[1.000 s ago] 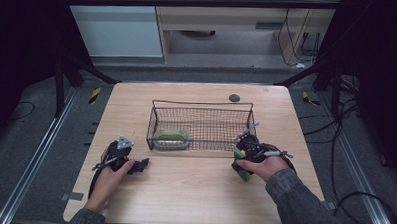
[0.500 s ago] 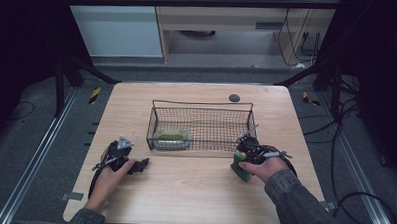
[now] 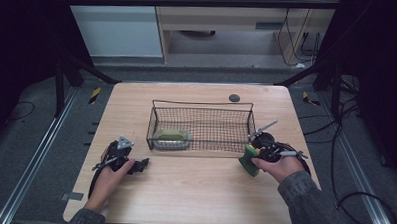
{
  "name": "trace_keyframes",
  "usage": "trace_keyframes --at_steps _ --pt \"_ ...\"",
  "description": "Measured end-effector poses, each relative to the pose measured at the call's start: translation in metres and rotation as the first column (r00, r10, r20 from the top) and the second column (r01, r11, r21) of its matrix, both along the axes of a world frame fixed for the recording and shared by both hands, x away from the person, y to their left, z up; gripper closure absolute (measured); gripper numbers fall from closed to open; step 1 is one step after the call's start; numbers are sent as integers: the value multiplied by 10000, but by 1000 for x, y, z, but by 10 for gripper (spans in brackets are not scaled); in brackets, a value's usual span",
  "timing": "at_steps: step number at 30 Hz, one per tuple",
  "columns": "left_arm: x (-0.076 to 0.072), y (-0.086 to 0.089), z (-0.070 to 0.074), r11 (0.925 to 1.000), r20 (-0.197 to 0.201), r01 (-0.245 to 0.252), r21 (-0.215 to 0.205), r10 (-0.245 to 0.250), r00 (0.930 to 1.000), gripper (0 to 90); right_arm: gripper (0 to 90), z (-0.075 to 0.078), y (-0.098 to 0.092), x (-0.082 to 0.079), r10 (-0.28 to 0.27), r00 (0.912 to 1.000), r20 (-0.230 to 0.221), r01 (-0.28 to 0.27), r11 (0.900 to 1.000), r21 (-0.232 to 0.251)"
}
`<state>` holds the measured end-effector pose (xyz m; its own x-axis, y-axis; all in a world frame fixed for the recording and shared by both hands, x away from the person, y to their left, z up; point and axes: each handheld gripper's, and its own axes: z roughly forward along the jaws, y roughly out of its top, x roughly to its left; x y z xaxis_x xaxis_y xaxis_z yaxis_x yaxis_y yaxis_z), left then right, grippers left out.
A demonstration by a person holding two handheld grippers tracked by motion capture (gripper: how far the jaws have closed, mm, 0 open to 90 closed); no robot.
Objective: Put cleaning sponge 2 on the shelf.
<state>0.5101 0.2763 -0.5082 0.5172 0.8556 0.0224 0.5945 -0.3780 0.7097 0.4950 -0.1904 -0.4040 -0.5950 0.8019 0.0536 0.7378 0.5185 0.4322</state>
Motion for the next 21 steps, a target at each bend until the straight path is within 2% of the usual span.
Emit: trace_keyframes --at_steps 9,14,21 --pt "0 0 0 10000 0 27 1 -27 10000 0 640 11 -24 1 -230 9975 663 236 9997 -83" --pt "0 0 0 10000 2 27 3 -27 10000 0 641 18 -41 2 -485 9937 1008 476 9988 115" --pt "0 0 0 10000 2 43 3 -43 10000 0 641 18 -50 9 -689 9910 1149 684 9976 82"
